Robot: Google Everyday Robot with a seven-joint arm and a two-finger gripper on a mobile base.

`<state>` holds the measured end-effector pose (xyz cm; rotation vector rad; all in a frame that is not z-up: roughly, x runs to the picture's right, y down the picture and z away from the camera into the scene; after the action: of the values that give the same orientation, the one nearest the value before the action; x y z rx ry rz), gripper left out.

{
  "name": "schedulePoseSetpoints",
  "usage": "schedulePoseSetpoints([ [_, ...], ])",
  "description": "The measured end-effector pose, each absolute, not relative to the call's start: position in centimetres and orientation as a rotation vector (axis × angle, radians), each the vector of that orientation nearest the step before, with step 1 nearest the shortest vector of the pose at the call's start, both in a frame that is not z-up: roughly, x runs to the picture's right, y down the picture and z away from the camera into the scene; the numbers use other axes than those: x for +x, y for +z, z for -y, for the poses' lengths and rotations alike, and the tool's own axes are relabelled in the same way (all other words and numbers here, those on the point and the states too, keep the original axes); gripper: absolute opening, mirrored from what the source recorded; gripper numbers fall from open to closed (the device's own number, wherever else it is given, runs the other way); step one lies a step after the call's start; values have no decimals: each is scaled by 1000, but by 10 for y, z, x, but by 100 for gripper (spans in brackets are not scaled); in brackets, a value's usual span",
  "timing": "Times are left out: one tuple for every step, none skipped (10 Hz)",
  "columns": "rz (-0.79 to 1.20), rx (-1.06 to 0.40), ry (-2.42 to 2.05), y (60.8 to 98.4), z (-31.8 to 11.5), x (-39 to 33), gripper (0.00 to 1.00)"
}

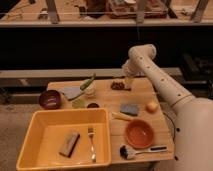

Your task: Place grapes in purple bowl

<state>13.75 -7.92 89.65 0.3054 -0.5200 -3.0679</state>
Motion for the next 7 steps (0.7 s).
schedulePoseSetpoints([
  [520, 305, -3068, 897, 79, 138, 80],
  [520, 303, -3067, 896, 79, 139, 80],
  [520, 302, -3066, 896, 79, 140, 80],
  [520, 303, -3066, 896, 79, 139, 80],
  [521, 304, -3068, 897, 79, 138, 80],
  [522, 304, -3068, 897, 79, 138, 80],
  [522, 304, -3068, 897, 79, 138, 80],
])
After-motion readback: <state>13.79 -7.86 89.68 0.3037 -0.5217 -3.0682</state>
